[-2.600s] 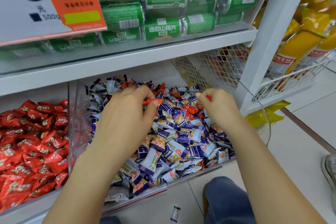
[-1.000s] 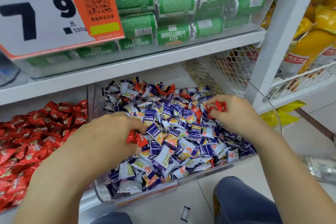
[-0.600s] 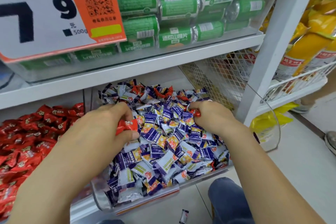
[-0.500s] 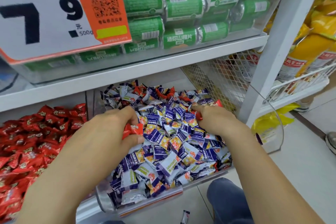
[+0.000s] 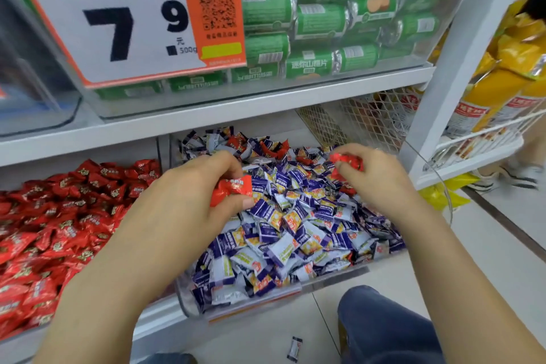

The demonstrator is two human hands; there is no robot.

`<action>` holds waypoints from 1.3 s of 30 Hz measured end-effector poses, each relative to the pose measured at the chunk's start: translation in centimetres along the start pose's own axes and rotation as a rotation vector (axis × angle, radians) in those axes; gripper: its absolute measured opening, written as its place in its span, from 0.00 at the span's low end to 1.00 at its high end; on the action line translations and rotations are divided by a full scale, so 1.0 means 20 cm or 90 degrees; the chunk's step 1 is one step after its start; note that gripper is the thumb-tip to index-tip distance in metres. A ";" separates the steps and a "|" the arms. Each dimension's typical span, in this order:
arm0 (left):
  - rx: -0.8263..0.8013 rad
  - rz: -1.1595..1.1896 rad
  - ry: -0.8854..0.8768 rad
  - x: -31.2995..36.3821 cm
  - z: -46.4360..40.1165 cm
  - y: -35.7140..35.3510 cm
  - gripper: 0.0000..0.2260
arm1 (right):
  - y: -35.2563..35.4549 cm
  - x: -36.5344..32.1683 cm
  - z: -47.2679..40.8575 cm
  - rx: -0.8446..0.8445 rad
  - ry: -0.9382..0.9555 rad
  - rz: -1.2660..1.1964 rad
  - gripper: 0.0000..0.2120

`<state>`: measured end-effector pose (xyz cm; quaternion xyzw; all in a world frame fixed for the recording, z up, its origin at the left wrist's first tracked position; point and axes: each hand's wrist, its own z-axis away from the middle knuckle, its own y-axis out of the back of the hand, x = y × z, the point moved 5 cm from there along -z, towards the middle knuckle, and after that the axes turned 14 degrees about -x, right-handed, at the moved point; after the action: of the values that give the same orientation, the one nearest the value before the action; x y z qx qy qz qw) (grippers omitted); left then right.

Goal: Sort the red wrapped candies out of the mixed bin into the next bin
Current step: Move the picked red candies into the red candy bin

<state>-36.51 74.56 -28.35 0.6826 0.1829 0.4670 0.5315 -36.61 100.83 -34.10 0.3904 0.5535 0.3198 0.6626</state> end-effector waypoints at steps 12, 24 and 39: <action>0.009 0.180 0.083 -0.39 0.47 0.23 0.11 | -0.08 -0.81 0.52 -0.140 0.296 -0.266 0.04; 0.137 0.322 0.240 -0.98 0.70 0.28 0.20 | -0.70 -1.48 0.24 -0.290 0.324 0.163 0.28; 0.057 0.214 0.122 -0.51 0.48 0.13 0.10 | 0.04 -0.17 0.51 0.123 0.130 -0.004 0.12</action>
<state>-34.25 60.67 -30.63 0.6786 0.1370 0.6036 0.3956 -27.16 96.68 -31.04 0.4162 0.6474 0.3013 0.5628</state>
